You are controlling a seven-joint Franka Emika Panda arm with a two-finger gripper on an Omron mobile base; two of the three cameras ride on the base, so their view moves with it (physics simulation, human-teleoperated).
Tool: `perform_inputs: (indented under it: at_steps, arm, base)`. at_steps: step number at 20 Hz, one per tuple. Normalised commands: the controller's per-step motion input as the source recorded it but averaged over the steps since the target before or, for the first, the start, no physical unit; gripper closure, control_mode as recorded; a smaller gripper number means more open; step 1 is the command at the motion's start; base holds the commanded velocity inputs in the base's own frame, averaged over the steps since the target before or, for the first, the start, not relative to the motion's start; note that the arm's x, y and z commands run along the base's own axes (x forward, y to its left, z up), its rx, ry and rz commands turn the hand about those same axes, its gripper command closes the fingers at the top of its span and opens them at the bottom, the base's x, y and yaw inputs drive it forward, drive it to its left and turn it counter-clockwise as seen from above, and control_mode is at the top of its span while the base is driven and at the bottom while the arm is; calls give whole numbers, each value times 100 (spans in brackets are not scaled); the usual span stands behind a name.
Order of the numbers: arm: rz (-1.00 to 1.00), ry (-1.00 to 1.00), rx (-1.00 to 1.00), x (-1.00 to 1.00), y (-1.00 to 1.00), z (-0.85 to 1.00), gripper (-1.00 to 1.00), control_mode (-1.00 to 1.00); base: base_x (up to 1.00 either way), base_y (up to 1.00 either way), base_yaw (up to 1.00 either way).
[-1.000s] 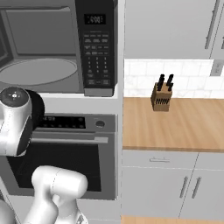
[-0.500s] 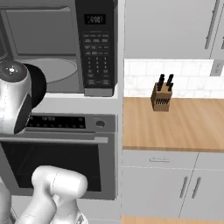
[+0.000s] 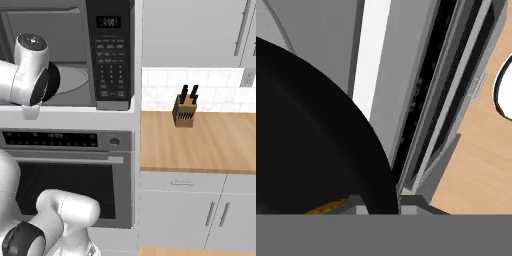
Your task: Pick the avocado from the sink and place it in the bowl. Then pick the bowl and place it in the microwave. Then close the microwave door and press the start button.
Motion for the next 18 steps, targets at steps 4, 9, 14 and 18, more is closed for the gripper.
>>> perform_inputs:
  at_steps: [4, 9, 14, 18]
  arm:
    - [-1, 13, 0, 99, 42, 0, 100, -100]
    - [-4, 8, 0, 81, 44, 3, 100, -100]
    - [-4, 2, 0, 46, 22, -15, 100, -100]
    - [-4, 0, -2, 9, 13, -37, -100, -100]
  base:
    - [0, 0, 0]
    - [0, 0, 0]
    - [0, 0, 0]
    - [0, 0, 0]
